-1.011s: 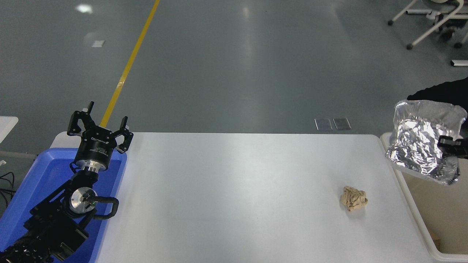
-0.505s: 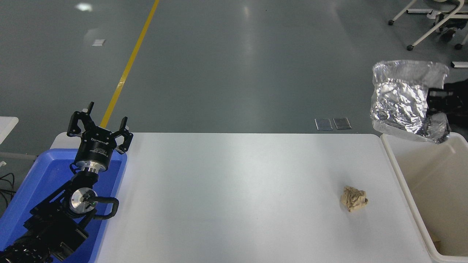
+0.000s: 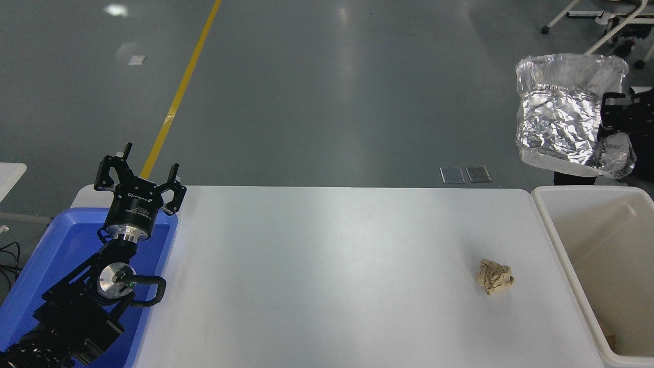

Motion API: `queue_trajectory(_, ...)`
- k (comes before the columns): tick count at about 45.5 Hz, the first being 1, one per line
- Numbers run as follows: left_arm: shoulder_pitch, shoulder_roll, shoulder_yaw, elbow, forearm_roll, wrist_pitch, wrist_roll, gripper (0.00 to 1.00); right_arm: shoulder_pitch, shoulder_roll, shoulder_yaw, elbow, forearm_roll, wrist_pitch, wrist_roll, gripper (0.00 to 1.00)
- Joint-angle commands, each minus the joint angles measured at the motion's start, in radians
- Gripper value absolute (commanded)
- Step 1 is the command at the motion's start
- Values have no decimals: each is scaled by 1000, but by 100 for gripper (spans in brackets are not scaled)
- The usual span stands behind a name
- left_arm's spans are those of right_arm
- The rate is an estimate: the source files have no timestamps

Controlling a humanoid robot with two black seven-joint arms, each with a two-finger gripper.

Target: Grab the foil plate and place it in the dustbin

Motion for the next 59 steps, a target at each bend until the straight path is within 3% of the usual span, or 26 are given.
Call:
queue_trajectory(1, 0, 0, 0, 0, 0, 0, 0, 98, -272, -9, 4, -266, 115, -26, -1, 0)
queue_trajectory(34, 0, 0, -2, 0, 0, 0, 0, 98, -990, -32, 130, -579, 602, -302, -4, 0)
queue_trajectory(59, 0, 0, -2, 0, 0, 0, 0, 98, -1296, -63, 389, -688, 625, -390, -7, 0)
